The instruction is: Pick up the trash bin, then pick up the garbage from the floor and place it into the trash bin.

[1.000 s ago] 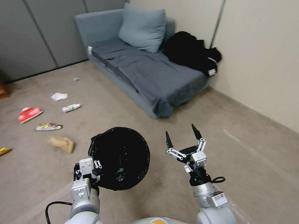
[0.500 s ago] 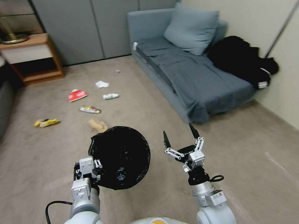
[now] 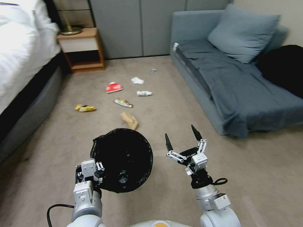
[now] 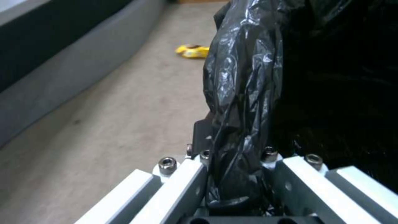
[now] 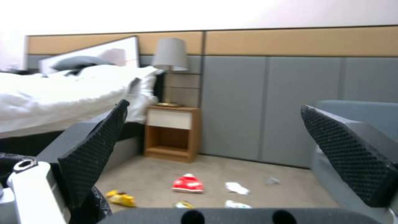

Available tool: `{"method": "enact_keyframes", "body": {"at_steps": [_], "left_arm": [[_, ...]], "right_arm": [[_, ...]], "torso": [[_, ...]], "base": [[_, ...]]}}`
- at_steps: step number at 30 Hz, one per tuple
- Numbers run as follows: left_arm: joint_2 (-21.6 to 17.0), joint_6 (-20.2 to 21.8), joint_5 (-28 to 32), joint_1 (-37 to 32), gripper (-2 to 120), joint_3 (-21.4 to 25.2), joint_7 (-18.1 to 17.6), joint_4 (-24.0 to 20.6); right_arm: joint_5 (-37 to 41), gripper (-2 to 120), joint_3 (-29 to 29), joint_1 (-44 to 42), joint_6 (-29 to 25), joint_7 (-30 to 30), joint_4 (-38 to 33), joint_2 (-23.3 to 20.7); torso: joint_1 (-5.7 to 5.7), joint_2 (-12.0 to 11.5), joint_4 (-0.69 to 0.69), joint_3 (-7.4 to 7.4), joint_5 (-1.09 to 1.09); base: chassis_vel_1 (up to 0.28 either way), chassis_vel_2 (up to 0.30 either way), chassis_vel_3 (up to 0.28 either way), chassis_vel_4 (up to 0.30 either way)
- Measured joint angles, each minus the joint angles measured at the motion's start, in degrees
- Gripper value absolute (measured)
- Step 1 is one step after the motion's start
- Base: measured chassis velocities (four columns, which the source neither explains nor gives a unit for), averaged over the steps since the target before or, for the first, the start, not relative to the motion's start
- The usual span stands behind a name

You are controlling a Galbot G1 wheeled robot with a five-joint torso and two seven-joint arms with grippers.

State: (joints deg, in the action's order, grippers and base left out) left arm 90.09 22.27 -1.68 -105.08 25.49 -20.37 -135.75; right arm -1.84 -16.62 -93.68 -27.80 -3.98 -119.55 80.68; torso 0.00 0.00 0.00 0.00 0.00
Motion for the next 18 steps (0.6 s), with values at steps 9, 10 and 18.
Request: {"method": "enact_keyframes", "body": {"at_steps": [9, 10, 18], "left_arm": [[0.1, -1.1, -0.6, -0.1, 1, -0.1, 0.3, 0.3], [0.1, -1.1, -0.6, -0.1, 1, -0.1, 0.3, 0.3], [0.0, -1.3, -0.8, -0.2, 1, -0.2, 0.4, 0.3]], "right_arm": [[0.0, 100, -0.1, -0.7, -0.7, -0.6, -0.4, 0.1], [0.0, 100, -0.2, -0.7, -0.7, -0.7, -0.5, 0.1], [-0.1, 100, -0.4, -1.0, -0.7, -0.7, -0.8, 0.3]], "torso": [[0.0, 0.0, 0.01, 0.0, 0.0], [0.0, 0.0, 0.0, 0.0, 0.0], [0.0, 0.0, 0.0, 0.0, 0.0]], "base": [[0.082, 0.072, 0.077, 0.084], [0.0, 0.0, 0.0, 0.0], [0.0, 0.0, 0.0, 0.0]]}}
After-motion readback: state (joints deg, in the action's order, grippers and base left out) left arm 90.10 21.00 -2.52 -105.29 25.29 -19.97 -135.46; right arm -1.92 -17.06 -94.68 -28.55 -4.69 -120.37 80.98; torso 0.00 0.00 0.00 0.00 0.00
